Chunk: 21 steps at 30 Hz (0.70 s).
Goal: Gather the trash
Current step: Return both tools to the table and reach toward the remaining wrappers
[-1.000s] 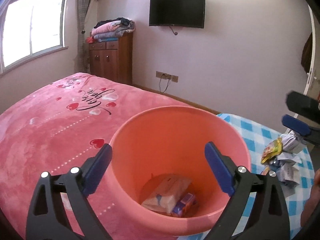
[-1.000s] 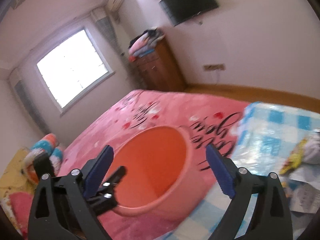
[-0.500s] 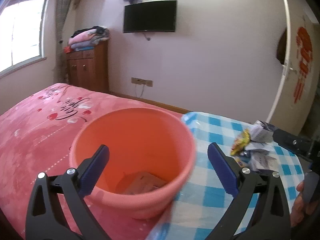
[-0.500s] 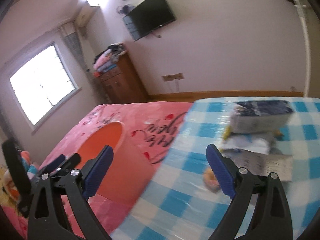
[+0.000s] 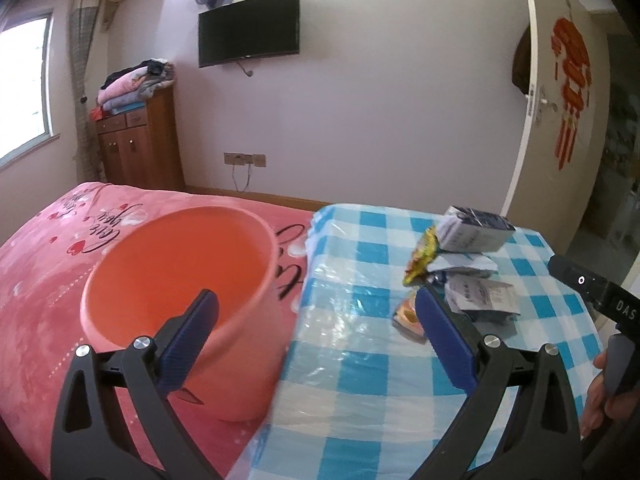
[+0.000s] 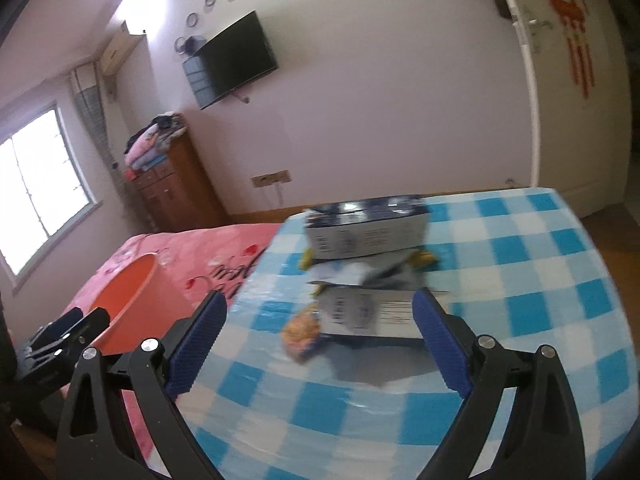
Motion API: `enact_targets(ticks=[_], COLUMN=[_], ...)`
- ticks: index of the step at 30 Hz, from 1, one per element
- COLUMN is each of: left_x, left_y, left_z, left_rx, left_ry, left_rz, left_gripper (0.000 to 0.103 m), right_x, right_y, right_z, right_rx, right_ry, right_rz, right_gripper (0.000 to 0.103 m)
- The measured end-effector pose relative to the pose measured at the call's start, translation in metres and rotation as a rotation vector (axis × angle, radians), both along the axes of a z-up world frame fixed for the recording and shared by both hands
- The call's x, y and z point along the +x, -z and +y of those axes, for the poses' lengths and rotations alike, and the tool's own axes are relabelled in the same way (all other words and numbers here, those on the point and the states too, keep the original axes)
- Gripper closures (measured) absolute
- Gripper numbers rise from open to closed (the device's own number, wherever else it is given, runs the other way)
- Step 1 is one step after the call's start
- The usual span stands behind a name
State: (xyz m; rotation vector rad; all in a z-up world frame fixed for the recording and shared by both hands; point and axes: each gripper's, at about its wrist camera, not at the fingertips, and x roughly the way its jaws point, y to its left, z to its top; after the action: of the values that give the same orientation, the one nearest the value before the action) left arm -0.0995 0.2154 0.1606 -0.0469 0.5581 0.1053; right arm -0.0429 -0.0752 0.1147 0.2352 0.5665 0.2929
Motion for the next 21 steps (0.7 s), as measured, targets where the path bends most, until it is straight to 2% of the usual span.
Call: enact_targets(ticks=[10,16,21], left_x=[0.012,0.028,0.052], left_y=[0.013,0.014,0.006], left_z=[-0.041,-0.060,-0.077], left_rx=[0.043,0.007,-0.018], left_ry=[0.042,0.075,0.089], left_rz=[0.054,0.079,0.064], left_gripper=[0.004,0.004,0.004], right_x=[-0.007,-0.004,0.003], right_y=[0.023,0.047,0.066], right_z=[-0.040,-0.067,-0.088], right_rx=[-0.037,-0.009,0.021], right_ry=[0.075,0.111,0.131], right_rz=[-0.013,0.018,0.061], right_gripper=[0.010,0.008,0.008])
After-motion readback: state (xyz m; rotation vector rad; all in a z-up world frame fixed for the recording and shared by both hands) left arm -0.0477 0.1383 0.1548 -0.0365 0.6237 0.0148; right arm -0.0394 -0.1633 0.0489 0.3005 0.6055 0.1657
